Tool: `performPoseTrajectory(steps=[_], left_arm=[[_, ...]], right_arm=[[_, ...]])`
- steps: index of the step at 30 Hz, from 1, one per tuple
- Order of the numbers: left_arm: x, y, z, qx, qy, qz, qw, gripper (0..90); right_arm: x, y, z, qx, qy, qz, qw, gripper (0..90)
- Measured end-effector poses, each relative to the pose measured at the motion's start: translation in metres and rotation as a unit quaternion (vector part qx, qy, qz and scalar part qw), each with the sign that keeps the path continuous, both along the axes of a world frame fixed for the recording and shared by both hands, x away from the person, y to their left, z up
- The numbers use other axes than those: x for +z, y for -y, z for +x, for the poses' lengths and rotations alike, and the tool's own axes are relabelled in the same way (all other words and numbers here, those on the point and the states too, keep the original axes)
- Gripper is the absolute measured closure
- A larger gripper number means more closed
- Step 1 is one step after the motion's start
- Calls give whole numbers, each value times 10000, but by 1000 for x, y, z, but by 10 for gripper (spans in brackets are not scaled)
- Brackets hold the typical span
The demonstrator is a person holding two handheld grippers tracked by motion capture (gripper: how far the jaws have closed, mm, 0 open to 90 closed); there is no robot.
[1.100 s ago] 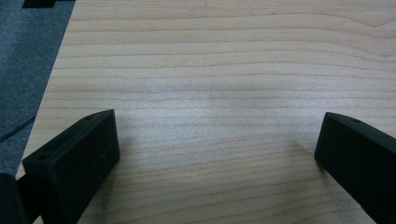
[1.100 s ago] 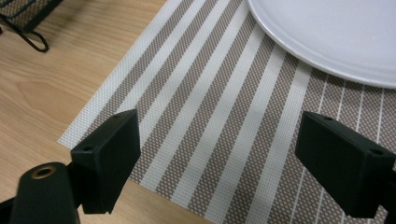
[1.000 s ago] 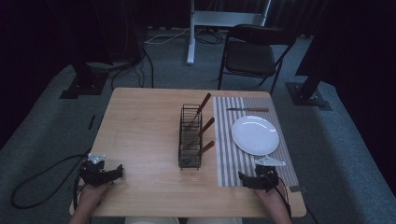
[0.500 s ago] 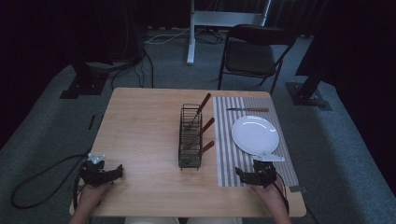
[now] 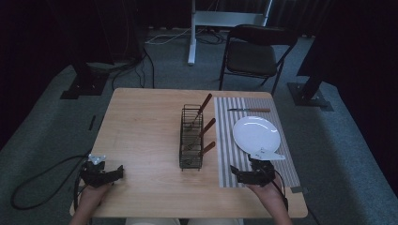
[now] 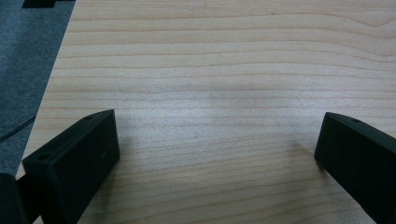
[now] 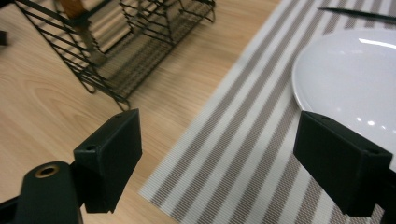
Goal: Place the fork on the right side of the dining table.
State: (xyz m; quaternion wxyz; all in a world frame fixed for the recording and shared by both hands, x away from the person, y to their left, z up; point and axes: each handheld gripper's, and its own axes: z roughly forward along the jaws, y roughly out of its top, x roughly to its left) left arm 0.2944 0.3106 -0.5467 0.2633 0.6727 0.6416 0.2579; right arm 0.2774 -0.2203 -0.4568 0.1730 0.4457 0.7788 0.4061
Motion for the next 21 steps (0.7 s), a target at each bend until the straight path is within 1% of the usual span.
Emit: performPoseTrajectory(steps=[2,3,4,5,9,12,14,18,19,21], left_arm=[[0,0,0,-2,-1,1,10000,2],[0,0,0,-2,-1,1,10000,2],[0,0,0,-2,-1,1,10000,2],[0,0,0,-7,-9,8,10000,2],[0,0,0,-8,-9,9,10000,2],[0,0,0,-8,-10,9,10000,2],[0,0,0,-7,-9,9,10000,2],[0,0,0,-6,-9,8,10000,3],[0,0,0,-7,-8,8,10000,3],[0,0,0,-6,-8,7,10000,2]], right_arm=[[2,-1,0,26,24,35,10000,156],[6,-4,-2,93,60,114,9999,156],[6,-4,-2,93,60,114,9999,156],[9,-6,-2,156,80,151,9997,156],[15,-14,-4,282,134,158,9994,157],[16,-15,-4,318,152,165,9992,167],[21,-20,-5,411,196,251,9986,170],[26,-25,-4,503,254,289,9980,172],[27,-27,-4,527,272,288,9978,192],[30,-29,-3,565,290,345,9974,193]])
